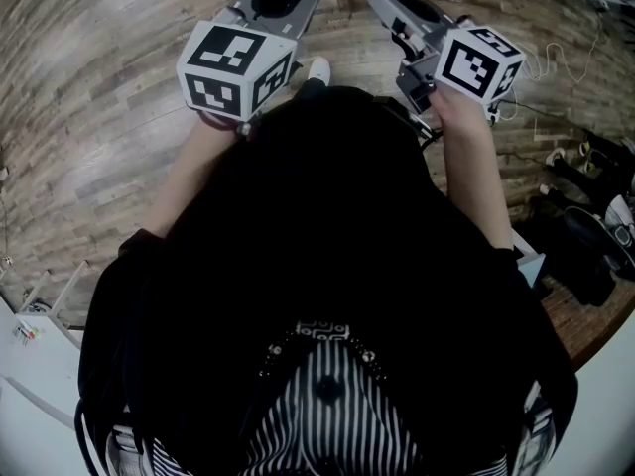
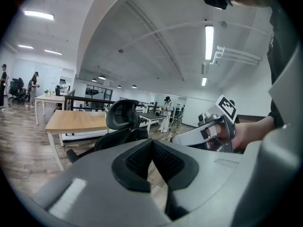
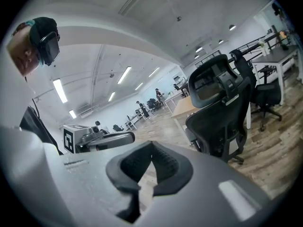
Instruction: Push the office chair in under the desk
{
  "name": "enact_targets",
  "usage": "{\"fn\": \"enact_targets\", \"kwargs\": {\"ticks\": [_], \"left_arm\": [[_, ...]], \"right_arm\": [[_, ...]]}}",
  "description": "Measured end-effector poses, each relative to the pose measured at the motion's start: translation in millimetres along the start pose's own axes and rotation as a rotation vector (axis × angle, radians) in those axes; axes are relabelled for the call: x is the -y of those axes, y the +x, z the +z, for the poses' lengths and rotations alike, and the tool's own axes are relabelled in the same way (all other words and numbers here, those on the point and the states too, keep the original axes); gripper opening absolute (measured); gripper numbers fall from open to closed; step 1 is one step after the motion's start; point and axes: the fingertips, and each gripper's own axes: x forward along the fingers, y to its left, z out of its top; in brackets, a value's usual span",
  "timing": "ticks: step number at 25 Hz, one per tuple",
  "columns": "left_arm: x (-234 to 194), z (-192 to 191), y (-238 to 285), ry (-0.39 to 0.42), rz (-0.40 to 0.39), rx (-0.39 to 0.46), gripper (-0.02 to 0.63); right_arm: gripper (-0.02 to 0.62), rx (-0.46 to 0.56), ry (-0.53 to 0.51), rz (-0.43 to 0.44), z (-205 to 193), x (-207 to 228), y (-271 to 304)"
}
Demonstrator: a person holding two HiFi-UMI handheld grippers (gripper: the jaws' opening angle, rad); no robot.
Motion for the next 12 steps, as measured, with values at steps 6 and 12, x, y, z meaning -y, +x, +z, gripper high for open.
{"fn": "enact_targets", "kwargs": {"ticks": [6,12], "left_arm": [[-21,18,55,0.004,0.022,-0.012,0.006],[-29,30,98,0.016,0.034,-0.026,0.006]], "right_arm": [[0.0,0.008,0.01,0.018,38,49,8],[0.0,0.011,0.016,0.03,64,91,10]]}}
